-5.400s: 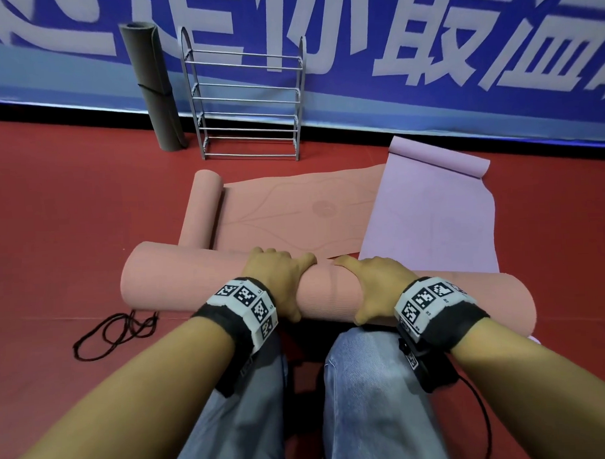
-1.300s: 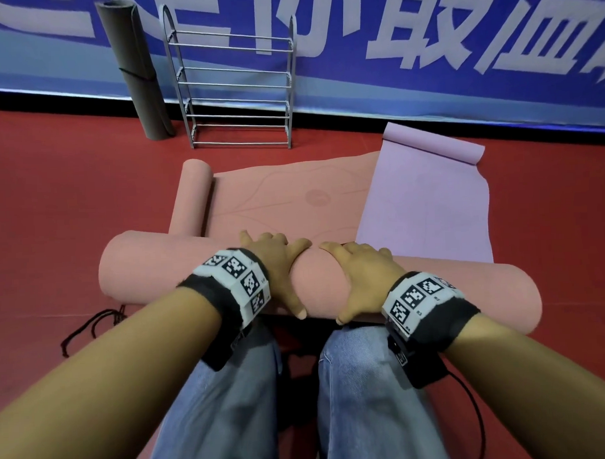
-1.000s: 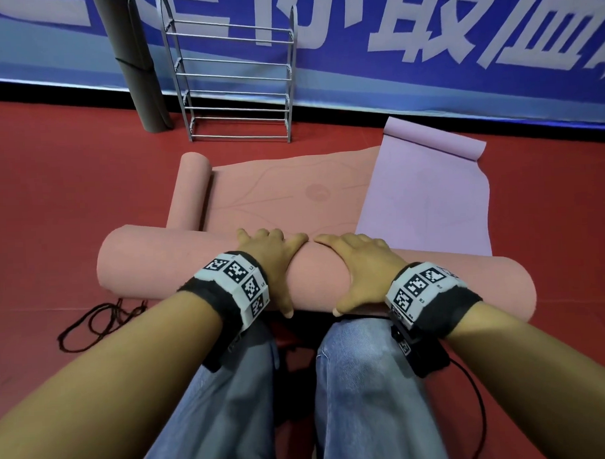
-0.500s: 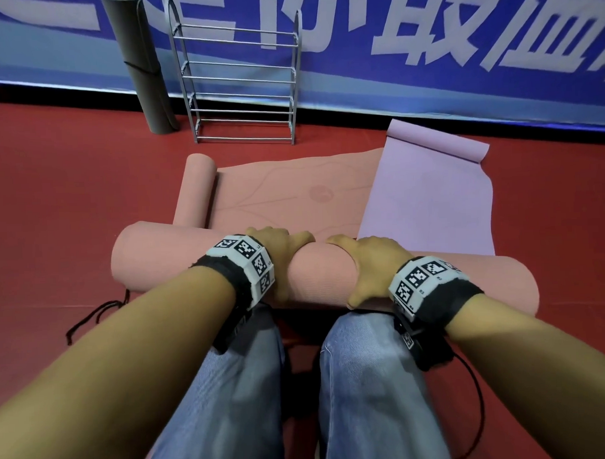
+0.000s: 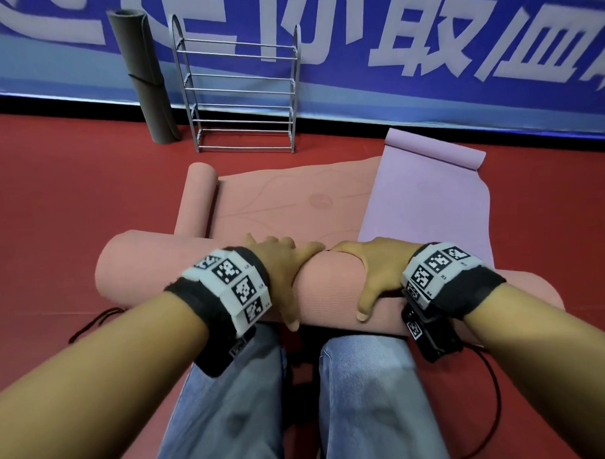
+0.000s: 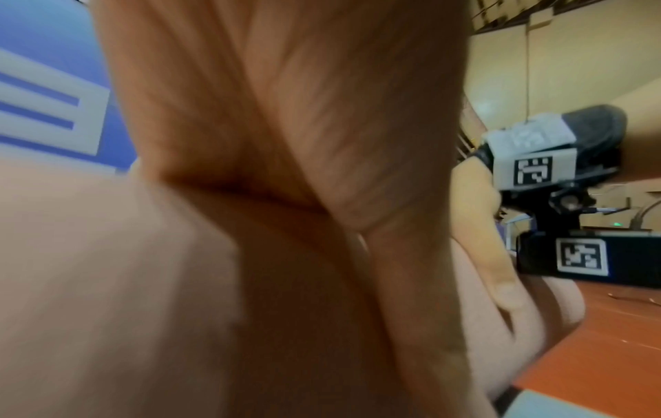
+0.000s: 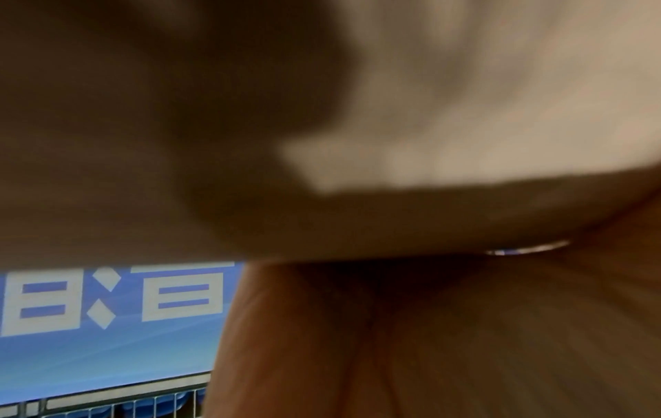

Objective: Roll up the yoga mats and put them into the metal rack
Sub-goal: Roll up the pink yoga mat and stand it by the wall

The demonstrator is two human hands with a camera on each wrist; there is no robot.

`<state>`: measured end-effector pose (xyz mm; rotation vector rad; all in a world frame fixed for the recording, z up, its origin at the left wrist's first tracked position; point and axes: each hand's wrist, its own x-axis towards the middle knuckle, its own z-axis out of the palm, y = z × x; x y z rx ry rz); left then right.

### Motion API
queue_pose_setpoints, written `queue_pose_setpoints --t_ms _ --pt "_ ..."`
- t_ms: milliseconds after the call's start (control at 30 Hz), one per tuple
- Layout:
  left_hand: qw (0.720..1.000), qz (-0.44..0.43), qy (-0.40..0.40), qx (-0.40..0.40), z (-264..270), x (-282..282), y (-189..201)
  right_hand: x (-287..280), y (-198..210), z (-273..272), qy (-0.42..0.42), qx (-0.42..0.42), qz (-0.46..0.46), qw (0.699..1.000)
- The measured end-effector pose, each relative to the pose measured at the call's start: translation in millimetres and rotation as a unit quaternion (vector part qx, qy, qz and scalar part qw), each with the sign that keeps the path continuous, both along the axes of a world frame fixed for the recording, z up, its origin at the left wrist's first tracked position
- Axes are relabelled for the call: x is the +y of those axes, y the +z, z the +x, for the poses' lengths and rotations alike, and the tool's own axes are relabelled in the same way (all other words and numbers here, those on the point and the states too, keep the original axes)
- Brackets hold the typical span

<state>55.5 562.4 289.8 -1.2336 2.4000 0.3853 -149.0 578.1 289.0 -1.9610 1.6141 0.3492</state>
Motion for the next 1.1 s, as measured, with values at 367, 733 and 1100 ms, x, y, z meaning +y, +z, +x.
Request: queue_pose_setpoints --t_ms 367,733,1100 --pt "0.992 0.089 0.063 0.058 -3.4 -25.9 -9.7 20.4 -23.9 1.9 0.027 0.087 -0.089 0.992" --pt "0.997 -0.073 0.029 0.004 -7.2 -1.1 -27.9 -8.7 -31.2 -2.7 -0.02 0.046 -0.035 0.998" --pt "0.988 -0.137 0.056 -0.042 -13.4 -2.0 -45.9 -15.5 -42.2 -7.4 0.004 0.036 -0.065 0.997"
